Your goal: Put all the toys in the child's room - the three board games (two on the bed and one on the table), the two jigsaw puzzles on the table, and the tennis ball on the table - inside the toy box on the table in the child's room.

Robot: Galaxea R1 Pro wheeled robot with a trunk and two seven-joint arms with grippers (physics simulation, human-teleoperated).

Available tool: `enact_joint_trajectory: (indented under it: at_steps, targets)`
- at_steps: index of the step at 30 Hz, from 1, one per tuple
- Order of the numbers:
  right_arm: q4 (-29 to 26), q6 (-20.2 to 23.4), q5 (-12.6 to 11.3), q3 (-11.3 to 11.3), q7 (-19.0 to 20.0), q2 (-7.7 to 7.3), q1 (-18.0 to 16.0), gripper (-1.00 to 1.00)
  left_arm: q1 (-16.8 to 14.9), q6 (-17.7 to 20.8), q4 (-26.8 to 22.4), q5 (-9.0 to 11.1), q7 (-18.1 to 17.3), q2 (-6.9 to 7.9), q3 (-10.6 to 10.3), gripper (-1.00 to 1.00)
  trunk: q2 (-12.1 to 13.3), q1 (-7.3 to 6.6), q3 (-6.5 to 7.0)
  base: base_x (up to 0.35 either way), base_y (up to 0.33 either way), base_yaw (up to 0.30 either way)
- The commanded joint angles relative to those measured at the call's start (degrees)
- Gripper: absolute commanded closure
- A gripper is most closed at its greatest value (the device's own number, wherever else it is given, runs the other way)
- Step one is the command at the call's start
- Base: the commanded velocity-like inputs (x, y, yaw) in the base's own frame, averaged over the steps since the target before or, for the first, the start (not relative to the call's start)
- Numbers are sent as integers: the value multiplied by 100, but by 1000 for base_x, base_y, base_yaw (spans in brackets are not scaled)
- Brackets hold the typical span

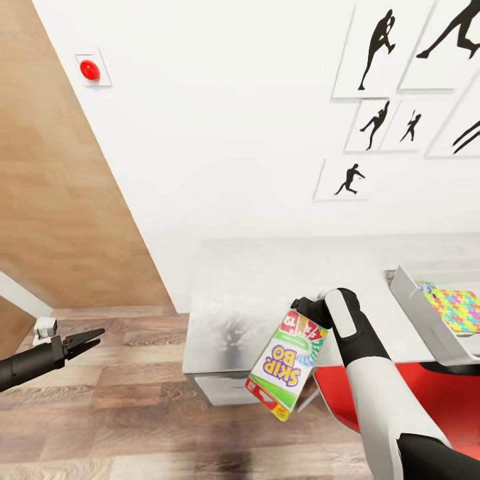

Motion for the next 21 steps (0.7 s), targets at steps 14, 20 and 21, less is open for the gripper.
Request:
enact_joint_trajectory:
  at_steps: [14, 20, 21]
  targets:
    - [-7, 8, -62, -17, -57, 6, -5, -100, -4, 25, 1, 1, -14, 2, 3, -100, -11, 2, -10, -85, 32, 0]
    - [-7, 8, -60, -17, -55, 6, -5, -100, -6, 25, 1, 1, -14, 2, 2, -100, -11, 2, -4, -14, 6, 0]
    - [-7, 7, -59, -17, -52, 6, -5, -100, -6, 25, 1, 1, -14, 2, 2, -100, -11, 2, 2, -2, 1, 0]
